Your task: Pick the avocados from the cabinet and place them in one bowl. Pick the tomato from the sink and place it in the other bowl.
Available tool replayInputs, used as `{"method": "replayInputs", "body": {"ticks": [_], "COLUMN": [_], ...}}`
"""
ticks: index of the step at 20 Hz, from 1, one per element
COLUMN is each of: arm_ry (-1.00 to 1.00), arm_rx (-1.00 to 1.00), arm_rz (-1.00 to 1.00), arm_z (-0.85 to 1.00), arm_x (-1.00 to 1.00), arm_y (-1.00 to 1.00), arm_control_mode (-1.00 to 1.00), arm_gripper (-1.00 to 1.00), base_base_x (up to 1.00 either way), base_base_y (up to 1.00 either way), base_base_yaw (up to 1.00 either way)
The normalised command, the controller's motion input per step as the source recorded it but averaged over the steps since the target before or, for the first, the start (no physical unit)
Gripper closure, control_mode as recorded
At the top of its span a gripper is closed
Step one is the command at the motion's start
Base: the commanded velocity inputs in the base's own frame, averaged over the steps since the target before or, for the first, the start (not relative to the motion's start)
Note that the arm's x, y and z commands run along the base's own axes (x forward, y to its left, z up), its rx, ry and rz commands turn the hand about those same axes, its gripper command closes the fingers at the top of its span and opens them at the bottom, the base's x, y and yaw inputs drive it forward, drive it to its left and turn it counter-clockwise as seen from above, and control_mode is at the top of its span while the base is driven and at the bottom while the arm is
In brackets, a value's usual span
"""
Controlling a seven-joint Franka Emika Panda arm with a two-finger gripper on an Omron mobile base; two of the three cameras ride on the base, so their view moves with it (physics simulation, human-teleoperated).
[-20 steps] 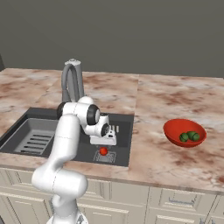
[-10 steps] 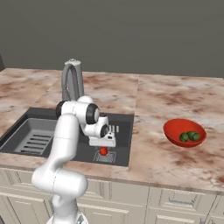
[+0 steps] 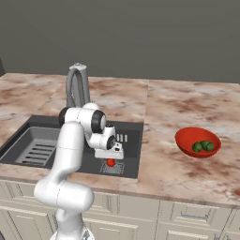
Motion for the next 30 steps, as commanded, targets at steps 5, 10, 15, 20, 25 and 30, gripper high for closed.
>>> {"method": "replayInputs", "body": {"ticks": [5,10,15,20,25,30], "arm_ry": [0.00,0.00,0.00,0.00,0.00,0.00], "arm_rx": [0.00,0.00,0.00,0.00,0.00,0.00], "arm_rz": [0.00,0.00,0.00,0.00,0.00,0.00], "arm_z": [0.00,0.00,-0.08,-0.29,0.00,0.00], "arm_x": [0.25,0.06,0.00,0.00,0.00,0.00], "arm_y": [0.00,0.00,-0.01,-0.03,0.00,0.00], "arm_control_mode": [-1.00,-1.00,-1.00,-1.00,-1.00,-1.00], "arm_gripper": [-1.00,-1.00,-1.00,-1.00,-1.00,-1.00], "base_base_x": [0.00,0.00,0.00,0.00,0.00,0.00], "base_base_y": [0.00,0.00,0.00,0.00,0.00,0.00], "base_base_yaw": [0.00,0.00,0.00,0.00,0.00,0.00]}}
